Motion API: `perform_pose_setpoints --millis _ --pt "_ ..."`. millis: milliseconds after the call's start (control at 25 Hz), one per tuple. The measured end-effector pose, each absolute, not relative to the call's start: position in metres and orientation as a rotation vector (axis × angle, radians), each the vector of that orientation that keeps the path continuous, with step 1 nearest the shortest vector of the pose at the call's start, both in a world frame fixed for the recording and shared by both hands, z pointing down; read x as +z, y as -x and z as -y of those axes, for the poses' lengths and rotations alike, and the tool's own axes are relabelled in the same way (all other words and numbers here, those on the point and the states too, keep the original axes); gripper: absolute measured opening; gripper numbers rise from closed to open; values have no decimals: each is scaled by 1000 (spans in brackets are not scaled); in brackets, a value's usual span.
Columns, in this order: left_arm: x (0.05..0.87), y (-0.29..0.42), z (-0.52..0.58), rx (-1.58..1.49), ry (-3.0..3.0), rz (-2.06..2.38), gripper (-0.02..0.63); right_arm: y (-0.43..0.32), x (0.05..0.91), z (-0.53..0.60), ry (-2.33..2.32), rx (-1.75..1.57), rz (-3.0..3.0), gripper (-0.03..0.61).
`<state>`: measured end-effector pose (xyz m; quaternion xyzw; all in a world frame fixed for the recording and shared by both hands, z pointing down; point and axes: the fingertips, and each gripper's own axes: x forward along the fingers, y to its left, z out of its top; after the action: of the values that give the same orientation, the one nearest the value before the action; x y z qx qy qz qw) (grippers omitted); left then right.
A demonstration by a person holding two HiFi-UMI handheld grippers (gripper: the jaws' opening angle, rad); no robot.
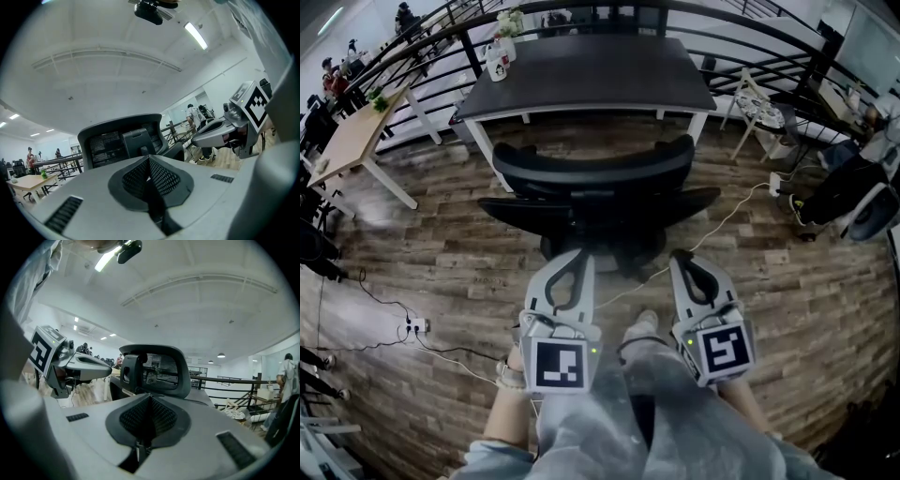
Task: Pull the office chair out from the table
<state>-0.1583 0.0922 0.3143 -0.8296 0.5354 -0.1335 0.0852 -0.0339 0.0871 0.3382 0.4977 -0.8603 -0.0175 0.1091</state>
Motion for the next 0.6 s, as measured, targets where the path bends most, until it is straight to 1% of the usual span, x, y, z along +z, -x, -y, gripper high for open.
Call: perform_pose_setpoints --millis 600 --pt "316 151 -97 -355 2539 -1582 3 37 343 -97 -1436 -78 2518 3"
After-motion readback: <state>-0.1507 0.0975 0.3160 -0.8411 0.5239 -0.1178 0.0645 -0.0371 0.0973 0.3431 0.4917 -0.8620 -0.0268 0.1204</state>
